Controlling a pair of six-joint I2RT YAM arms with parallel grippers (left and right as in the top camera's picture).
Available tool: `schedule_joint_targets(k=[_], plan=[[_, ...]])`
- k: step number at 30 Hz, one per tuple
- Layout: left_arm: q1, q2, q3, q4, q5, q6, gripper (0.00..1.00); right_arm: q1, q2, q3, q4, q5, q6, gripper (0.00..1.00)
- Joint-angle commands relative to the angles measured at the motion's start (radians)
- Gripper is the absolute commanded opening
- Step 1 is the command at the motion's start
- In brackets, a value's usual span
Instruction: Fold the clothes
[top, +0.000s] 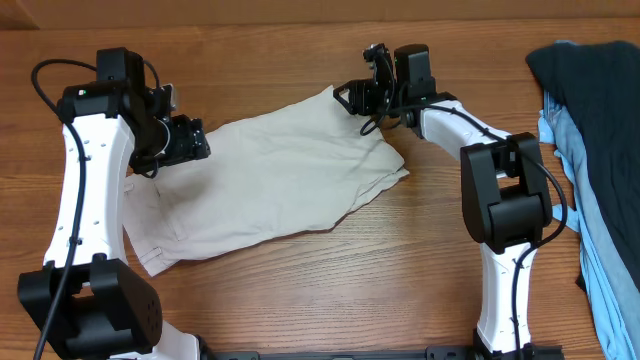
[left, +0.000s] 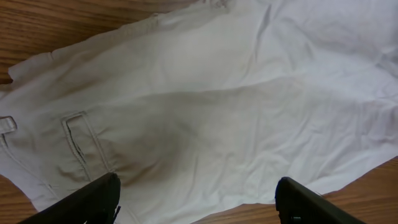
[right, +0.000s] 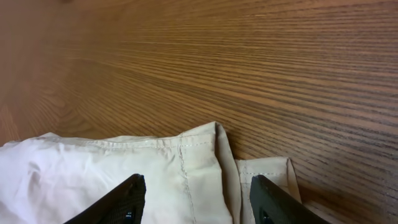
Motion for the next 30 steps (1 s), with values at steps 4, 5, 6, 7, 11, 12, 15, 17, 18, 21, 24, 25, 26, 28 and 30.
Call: schedule_joint_targets(k=[4,5,6,7,11,12,15,17,18,21,24,25,26,28,30], plan=[[-0.002,-0.005,0.000,-0.005,0.035,-0.001,0.82,0.032,0.043,0.010,0.005,0.006,0.003,0.57],[-0.002,-0.005,0.000,-0.008,0.040,-0.002,0.82,0.042,0.052,0.010,0.004,0.005,0.003,0.57],[-0.002,-0.005,0.000,-0.010,0.040,-0.005,0.82,0.052,0.060,0.010,0.003,0.001,0.003,0.57],[-0.002,-0.005,0.000,-0.011,0.040,-0.005,0.82,0.061,0.062,0.010,0.002,0.001,0.003,0.57],[-0.002,-0.005,0.000,-0.011,0.040,-0.004,0.83,0.079,0.064,0.010,-0.001,0.001,0.000,0.48],[-0.002,-0.005,0.000,-0.011,0.040,-0.004,0.82,0.077,0.064,0.010,-0.001,0.000,0.000,0.40],[-0.002,-0.005,0.000,-0.011,0.040,-0.004,0.83,0.038,0.048,0.011,-0.001,-0.061,0.005,0.17],[-0.002,-0.005,0.000,-0.010,0.040,-0.004,0.83,-0.003,0.016,0.016,-0.002,-0.109,0.042,0.04],[-0.002,-0.005,0.000,-0.009,0.040,-0.004,0.84,-0.023,-0.008,0.016,-0.002,-0.121,0.062,0.04],[-0.002,-0.005,0.000,-0.001,0.040,-0.004,0.84,-0.073,-0.088,0.016,-0.013,-0.166,0.089,0.04],[-0.002,-0.005,0.000,0.008,0.040,-0.004,0.84,-0.098,-0.134,0.016,-0.059,-0.159,0.091,0.04],[-0.002,-0.005,0.000,0.010,0.040,-0.004,0.84,-0.099,-0.134,0.016,-0.074,-0.159,0.091,0.04],[-0.002,-0.005,0.000,0.012,0.040,-0.004,0.84,-0.099,-0.133,0.016,-0.097,-0.158,0.090,0.04],[-0.002,-0.005,0.000,0.012,0.040,-0.004,0.84,-0.099,-0.134,0.016,-0.126,-0.163,0.078,0.04],[-0.002,-0.005,0.000,0.013,0.040,-0.003,0.84,-0.097,-0.154,0.016,-0.082,-0.310,0.076,0.04]])
